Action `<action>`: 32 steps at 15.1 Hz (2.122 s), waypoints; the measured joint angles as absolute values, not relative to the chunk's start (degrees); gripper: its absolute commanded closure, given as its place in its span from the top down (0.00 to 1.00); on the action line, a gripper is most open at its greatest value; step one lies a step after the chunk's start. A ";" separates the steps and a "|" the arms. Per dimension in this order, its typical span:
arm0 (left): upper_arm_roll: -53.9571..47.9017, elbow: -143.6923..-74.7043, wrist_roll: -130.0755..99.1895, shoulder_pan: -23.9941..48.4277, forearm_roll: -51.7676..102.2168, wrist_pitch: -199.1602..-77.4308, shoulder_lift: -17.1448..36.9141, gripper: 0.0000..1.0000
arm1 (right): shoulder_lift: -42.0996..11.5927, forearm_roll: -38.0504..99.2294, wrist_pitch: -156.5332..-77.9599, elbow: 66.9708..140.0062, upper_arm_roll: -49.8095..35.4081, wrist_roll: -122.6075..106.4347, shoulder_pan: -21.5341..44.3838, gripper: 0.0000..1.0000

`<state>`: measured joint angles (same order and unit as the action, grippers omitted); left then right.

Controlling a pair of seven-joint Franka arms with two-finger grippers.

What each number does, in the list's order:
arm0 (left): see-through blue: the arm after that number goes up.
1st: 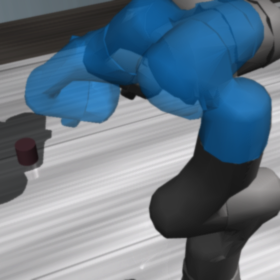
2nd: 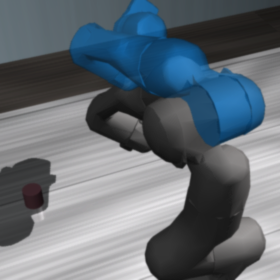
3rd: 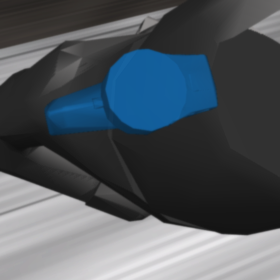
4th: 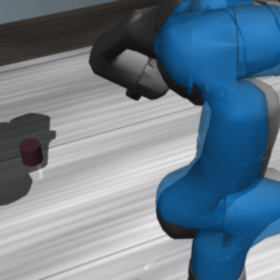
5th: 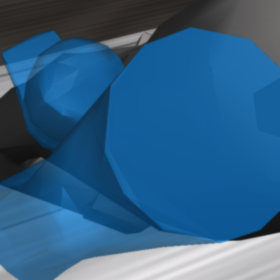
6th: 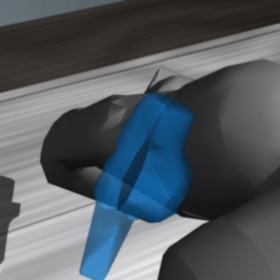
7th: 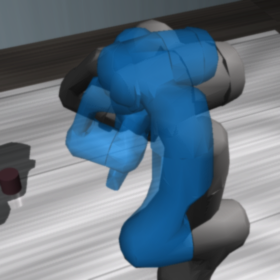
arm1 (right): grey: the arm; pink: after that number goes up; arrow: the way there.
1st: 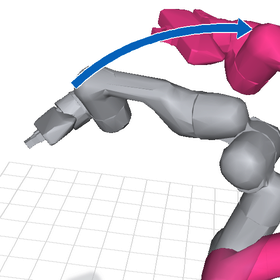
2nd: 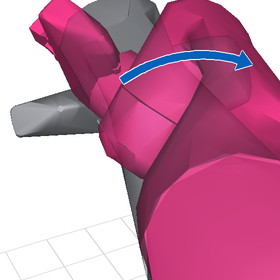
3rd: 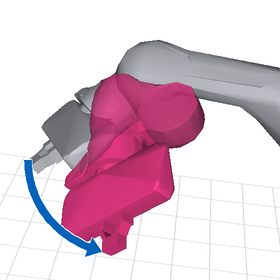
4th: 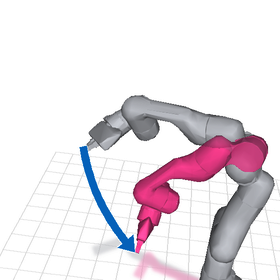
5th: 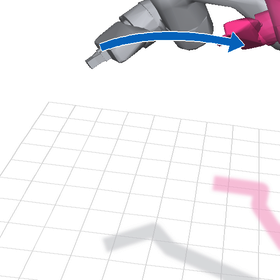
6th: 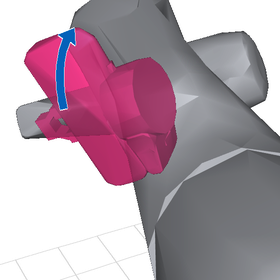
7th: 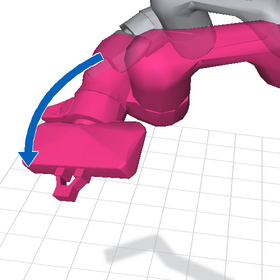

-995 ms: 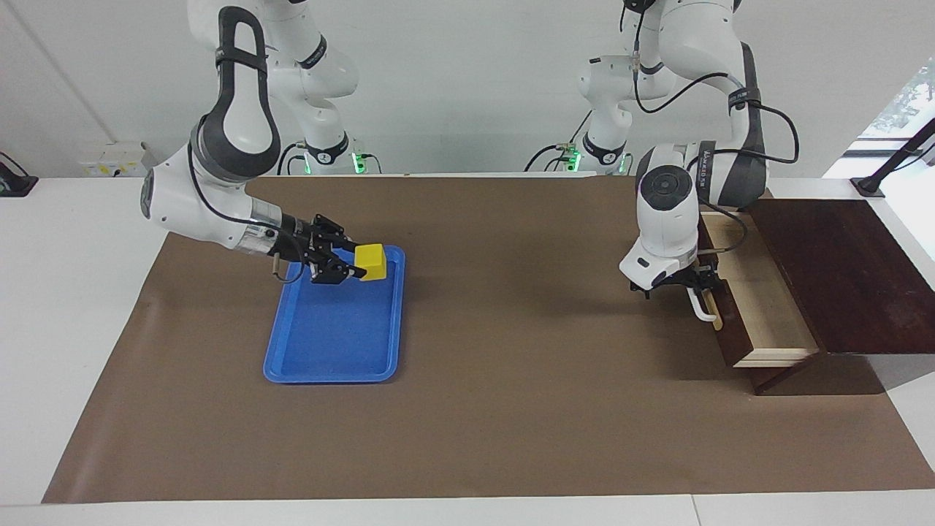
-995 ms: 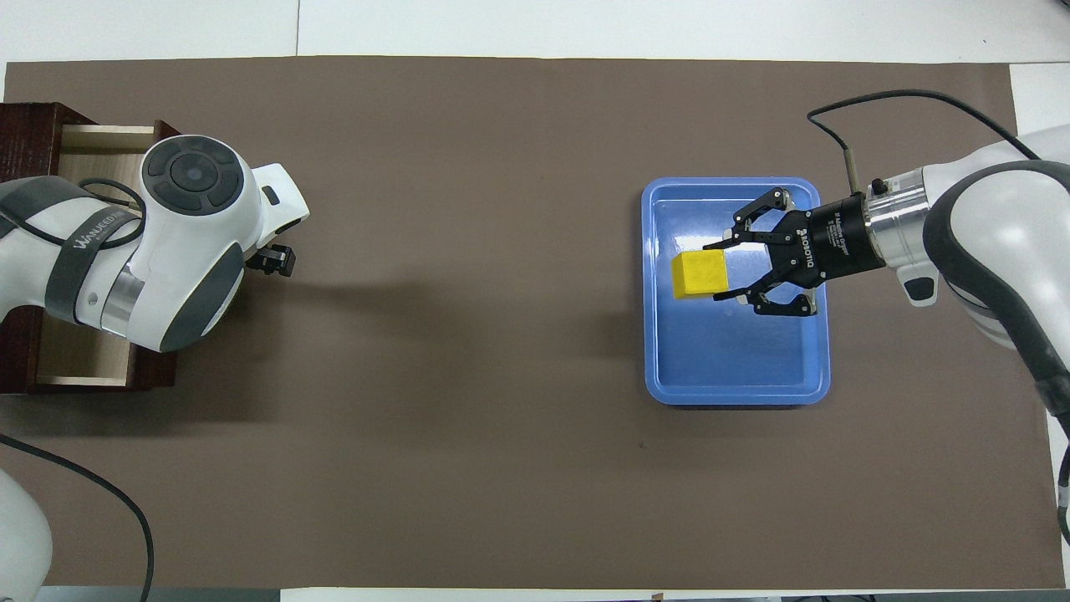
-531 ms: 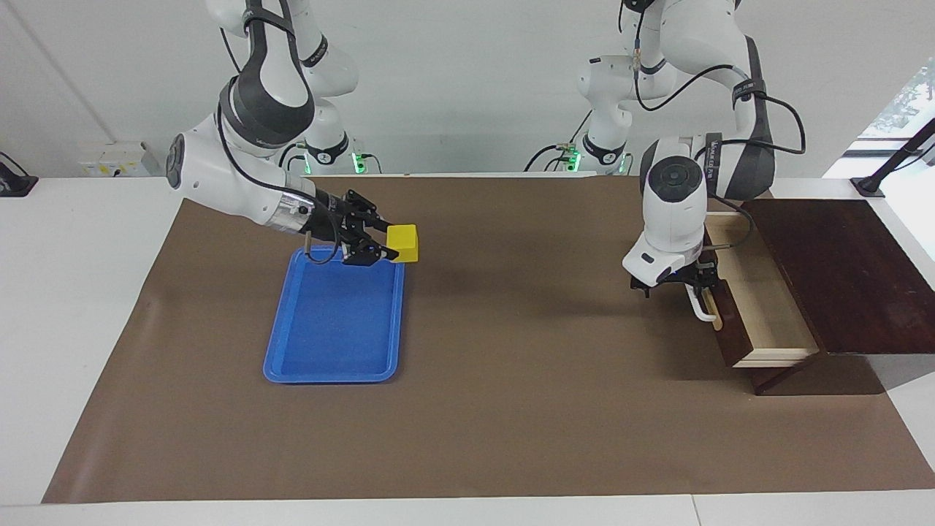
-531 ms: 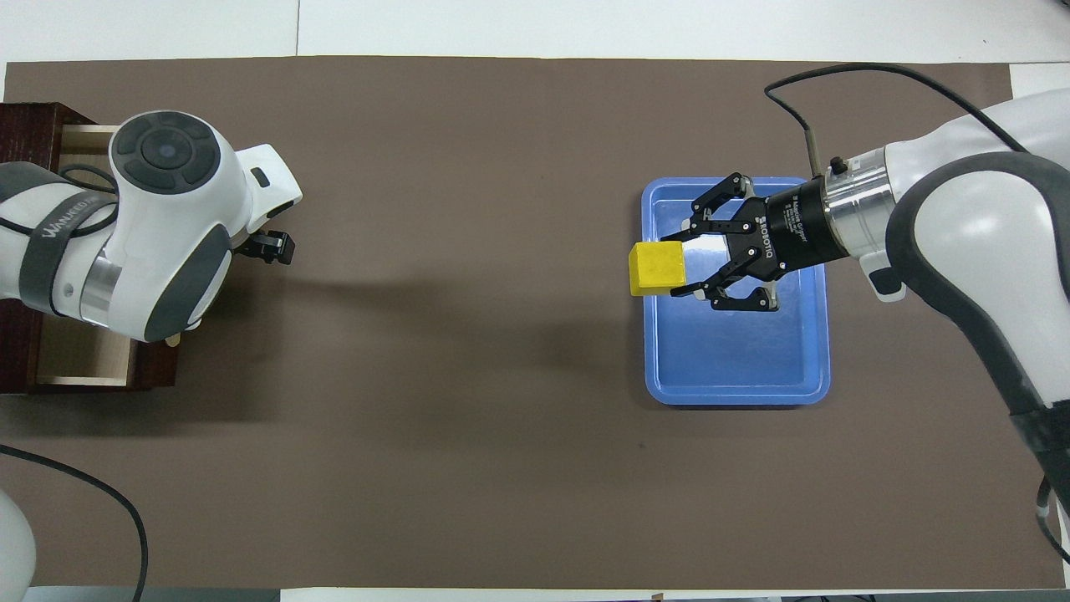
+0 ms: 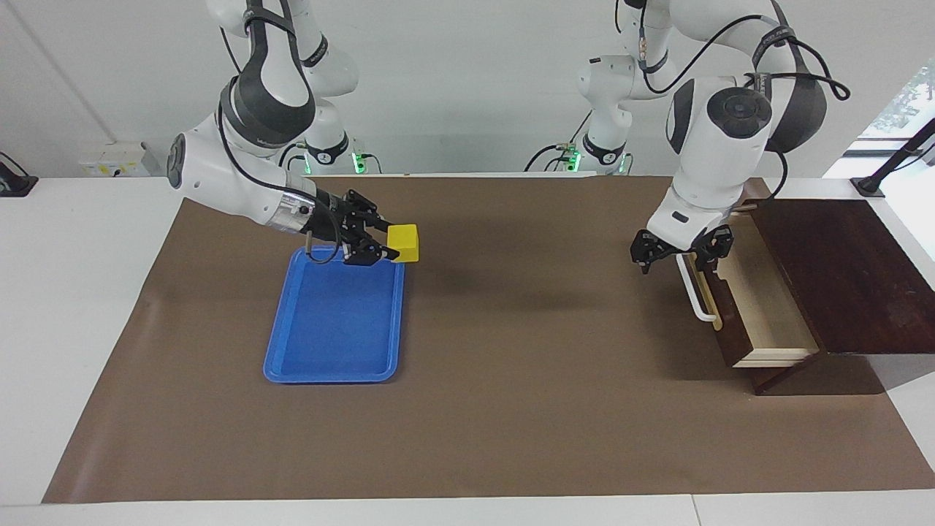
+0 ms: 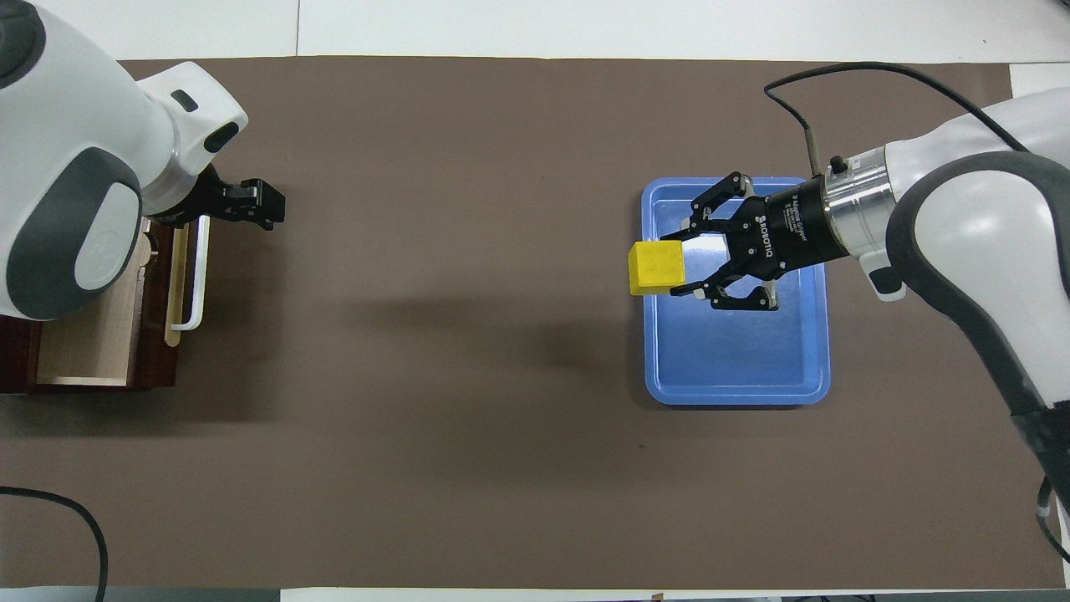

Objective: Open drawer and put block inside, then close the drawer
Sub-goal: 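Lift the block with the right gripper while the left gripper leaves the drawer, then carry the block to the left gripper while the left gripper grasps it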

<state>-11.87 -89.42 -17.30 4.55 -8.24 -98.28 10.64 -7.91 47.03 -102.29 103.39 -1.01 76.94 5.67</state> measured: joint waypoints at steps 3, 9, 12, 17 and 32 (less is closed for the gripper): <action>-12.09 -88.25 -38.23 7.03 -4.74 -97.59 10.18 1.00 | -7.91 47.03 -102.33 102.92 -1.02 78.24 6.26 0.00; -12.31 -87.75 -76.47 12.97 -0.93 -97.68 10.12 1.00 | -7.99 47.03 -103.86 101.76 -1.04 83.17 10.21 0.00; -12.33 -87.11 -95.48 13.99 -0.52 -97.75 10.12 1.00 | -8.15 47.03 -108.03 101.75 -1.08 85.96 13.76 0.00; -12.35 -86.76 -114.94 16.29 -0.07 -99.05 10.24 1.00 | -8.43 47.03 -114.29 101.74 -1.15 90.26 19.84 0.00; -12.32 -86.51 -129.39 24.37 0.31 -99.16 11.97 1.00 | -8.89 47.03 -122.59 101.75 -1.17 93.66 26.81 0.00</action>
<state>-12.32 -86.51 -129.39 24.37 0.31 -99.16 11.97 -8.89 47.03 -122.59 101.75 -1.17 93.66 26.81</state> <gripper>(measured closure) 0.000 0.445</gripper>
